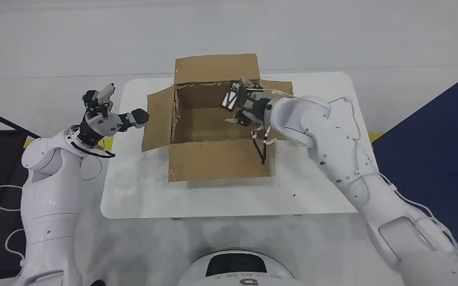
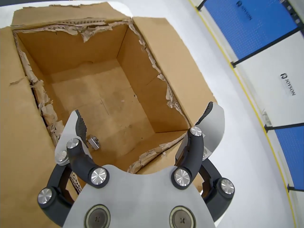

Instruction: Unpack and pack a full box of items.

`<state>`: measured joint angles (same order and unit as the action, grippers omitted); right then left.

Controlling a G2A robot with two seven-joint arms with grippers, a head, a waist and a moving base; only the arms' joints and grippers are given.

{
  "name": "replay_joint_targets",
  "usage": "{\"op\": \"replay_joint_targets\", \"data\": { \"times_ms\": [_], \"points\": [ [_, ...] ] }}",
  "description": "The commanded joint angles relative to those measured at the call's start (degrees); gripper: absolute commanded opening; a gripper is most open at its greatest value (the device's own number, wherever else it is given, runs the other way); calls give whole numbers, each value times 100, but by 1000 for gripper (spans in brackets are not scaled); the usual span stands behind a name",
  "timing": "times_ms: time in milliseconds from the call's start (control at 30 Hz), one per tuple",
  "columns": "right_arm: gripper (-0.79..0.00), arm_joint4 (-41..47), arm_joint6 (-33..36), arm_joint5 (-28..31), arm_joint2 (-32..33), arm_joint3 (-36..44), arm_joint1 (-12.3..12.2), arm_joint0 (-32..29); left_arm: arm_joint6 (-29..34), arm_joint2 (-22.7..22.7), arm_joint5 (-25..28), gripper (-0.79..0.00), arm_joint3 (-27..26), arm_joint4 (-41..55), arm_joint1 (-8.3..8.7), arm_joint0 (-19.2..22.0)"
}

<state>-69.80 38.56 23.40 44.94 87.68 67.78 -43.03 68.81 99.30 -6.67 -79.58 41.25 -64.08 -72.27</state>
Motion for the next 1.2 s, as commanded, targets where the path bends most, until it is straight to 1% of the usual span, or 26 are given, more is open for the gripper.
{"op": "replay_joint_targets", "data": {
  "times_ms": [0, 67, 167, 333, 400, 467, 633, 767, 933, 1033, 1167],
  "points": [
    [0, 192, 397, -255, -364, -377, 187, 374, 0, 0, 0, 0, 0, 0, 0, 0],
    [0, 441, 565, -207, -642, -744, 351, 648, 0, 0, 0, 0, 0, 0, 0, 0],
    [0, 797, 917, 20, -1013, -1182, 576, 988, 0, 0, 0, 0, 0, 0, 0, 0],
    [0, 1450, 1237, 909, -1475, -1734, 883, 1409, 0, 0, 0, 0, 0, 0, 0, 0],
    [0, 1685, 1263, 1236, -1575, -1916, 970, 1515, 0, 0, 0, 0, 0, 0, 0, 0],
    [0, 1811, 1232, 1431, -1620, -2053, 1029, 1596, 0, 0, 0, 0, 0, 0, 0, 0],
    [0, 2023, 1250, 1886, -1668, -2217, 1090, 1674, 0, 0, 0, 0, 0, 0, 0, 0],
    [0, 2204, 1293, 2456, -1693, -2215, 1074, 1642, 0, 0, 0, 0, 0, 0, 0, 0],
    [0, 2366, 1322, 2873, -1712, -2176, 1050, 1604, 0, 0, 0, 0, 0, 0, 0, 0],
    [0, 2313, 1227, 3000, -1707, -2067, 1022, 1550, 0, 0, 0, 0, 0, 0, 0, 0],
    [0, 2178, 1080, 2962, -1607, -1926, 957, 1466, 0, 0, 0, 0, 0, 0, 0, 0]
  ]
}}
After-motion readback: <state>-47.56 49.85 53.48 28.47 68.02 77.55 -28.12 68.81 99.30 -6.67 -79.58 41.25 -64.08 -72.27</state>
